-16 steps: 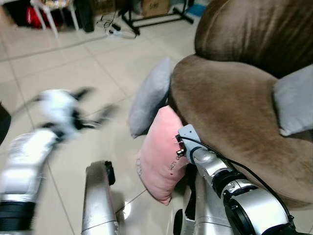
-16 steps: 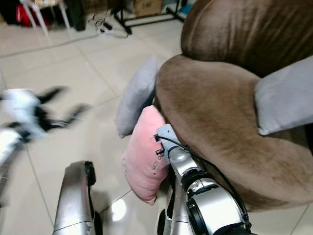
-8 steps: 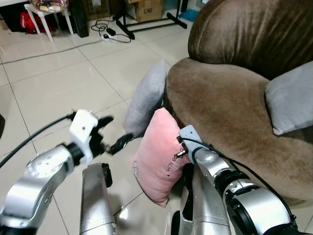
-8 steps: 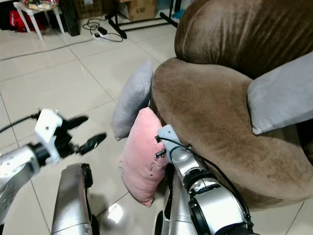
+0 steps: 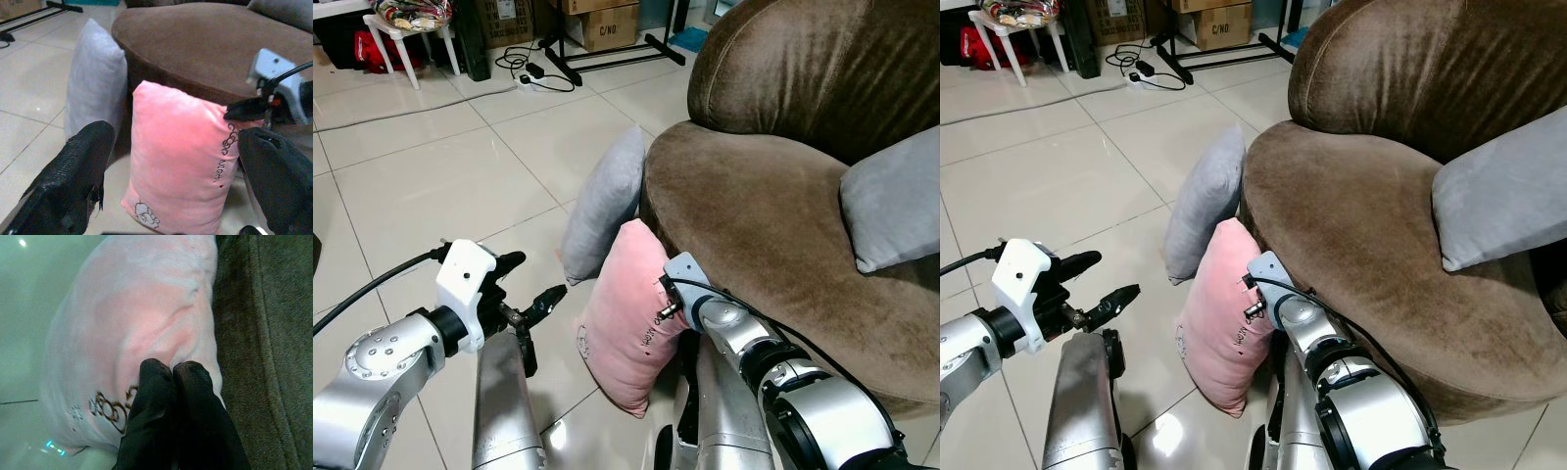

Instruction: Move the pillow to the sofa from floor

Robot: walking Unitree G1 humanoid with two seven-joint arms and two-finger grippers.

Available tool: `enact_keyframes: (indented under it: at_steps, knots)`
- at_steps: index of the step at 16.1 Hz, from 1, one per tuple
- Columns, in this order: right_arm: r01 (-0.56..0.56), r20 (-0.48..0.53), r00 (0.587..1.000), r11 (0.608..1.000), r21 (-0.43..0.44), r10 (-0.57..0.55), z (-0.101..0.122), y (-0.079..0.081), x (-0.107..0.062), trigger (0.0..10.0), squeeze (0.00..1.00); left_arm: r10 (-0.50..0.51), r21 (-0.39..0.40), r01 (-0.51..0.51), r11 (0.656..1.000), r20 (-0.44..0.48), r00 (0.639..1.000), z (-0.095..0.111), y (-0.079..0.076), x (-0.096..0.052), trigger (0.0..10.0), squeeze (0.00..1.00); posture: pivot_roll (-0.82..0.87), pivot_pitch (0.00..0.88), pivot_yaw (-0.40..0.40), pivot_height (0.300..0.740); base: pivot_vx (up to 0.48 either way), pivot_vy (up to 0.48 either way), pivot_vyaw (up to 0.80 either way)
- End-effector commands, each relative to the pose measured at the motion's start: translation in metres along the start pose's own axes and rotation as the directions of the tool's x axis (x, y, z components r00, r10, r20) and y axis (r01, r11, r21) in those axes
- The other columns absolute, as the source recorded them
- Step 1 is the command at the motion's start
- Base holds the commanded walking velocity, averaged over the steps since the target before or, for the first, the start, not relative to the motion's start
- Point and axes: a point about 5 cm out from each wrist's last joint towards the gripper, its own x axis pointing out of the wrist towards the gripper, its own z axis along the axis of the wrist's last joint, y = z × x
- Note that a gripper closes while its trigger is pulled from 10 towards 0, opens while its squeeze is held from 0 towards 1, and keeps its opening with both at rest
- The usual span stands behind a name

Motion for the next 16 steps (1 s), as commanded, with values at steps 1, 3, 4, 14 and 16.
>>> enact_keyframes:
  at_steps: [1, 3, 4, 14, 16]
  knots:
    - [0.016, -0.003, 1.0, 1.0, 0.005, -0.016, -0.002, -0.005, -0.001, 10.0, 0.0, 0.009, -0.004, -0.009, 1.0, -0.003, 1.0, -0.003, 0.002, -0.002, 10.0, 0.0, 0.14, 0.0, -0.083, 0.44, 0.0, 0.0, 0.0]
    - [0.063, -0.036, 0.997, 0.997, 0.038, -0.061, -0.009, -0.011, -0.002, 10.0, 1.0, -0.01, -0.018, 0.009, 1.0, -0.015, 1.0, -0.009, 0.0, -0.005, 10.0, 0.0, 0.16, 0.011, -0.078, 0.44, 0.0, 0.0, 0.0]
    - [0.059, -0.033, 0.998, 0.997, 0.047, -0.057, -0.009, -0.01, -0.002, 10.0, 1.0, -0.029, -0.017, 0.029, 0.999, -0.023, 0.999, -0.012, -0.001, -0.007, 10.0, 0.0, 0.16, 0.026, -0.076, 0.44, 0.0, 0.0, 0.0]
    - [0.042, -0.088, 0.995, 0.999, -0.028, -0.044, -0.017, -0.004, -0.002, 10.0, 0.47, -0.078, 0.001, 0.078, 0.997, -0.044, 0.996, -0.022, 0.001, -0.009, 10.0, 0.0, 0.19, 0.094, -0.07, 0.44, 0.0, 0.0, 0.0]
    - [0.087, -0.077, 0.993, 0.996, 0.015, -0.085, -0.017, -0.001, -0.001, 10.0, 0.0, -0.089, 0.009, 0.089, 0.996, -0.036, 0.995, -0.018, -0.001, -0.007, 10.0, 0.0, 0.2, 0.096, -0.069, 0.44, 0.0, 0.0, 0.0]
